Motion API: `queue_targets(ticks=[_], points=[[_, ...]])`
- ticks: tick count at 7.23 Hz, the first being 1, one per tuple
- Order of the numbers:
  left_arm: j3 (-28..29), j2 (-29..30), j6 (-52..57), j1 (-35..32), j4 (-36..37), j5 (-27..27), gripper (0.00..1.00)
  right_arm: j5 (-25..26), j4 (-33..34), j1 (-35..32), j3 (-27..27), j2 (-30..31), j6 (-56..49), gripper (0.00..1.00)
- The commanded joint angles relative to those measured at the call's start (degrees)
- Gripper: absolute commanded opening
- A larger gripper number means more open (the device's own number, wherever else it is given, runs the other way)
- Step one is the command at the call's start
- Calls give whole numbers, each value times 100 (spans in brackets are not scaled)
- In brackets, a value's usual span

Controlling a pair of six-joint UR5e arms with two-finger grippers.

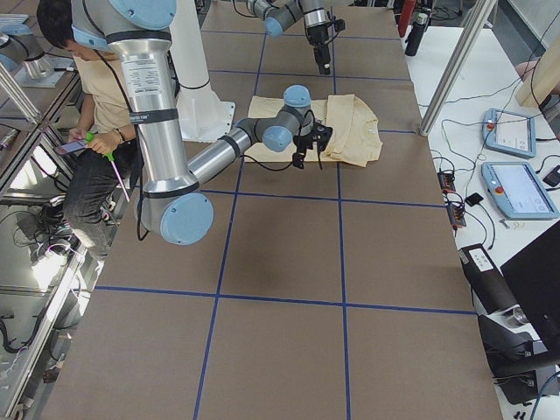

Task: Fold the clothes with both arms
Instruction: 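Release the sleeve and raise the left gripper while the right gripper moves toward the hem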

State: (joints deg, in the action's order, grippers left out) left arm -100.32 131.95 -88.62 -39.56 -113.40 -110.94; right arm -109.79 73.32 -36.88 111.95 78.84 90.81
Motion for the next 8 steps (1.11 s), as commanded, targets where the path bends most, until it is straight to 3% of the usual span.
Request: queue_targets(ticks=[1,2,3,4,8], points=[[-76,-170,151,-35,2,29,92,1330,25,1510,502,218,1887,98],[-67,-170,161,-26,2,29,92,1929,68,2031,599,228,2566,98],[-67,-170,161,-26,2,38,92,2213,478,2410,670,210,2991,97],[-67,-170,161,-26,2,29,92,2816,865,2805,679,167,3239,91],[-85,-170,152,-26,2,29,93,2822,904,3090,626,219,3276,89]])
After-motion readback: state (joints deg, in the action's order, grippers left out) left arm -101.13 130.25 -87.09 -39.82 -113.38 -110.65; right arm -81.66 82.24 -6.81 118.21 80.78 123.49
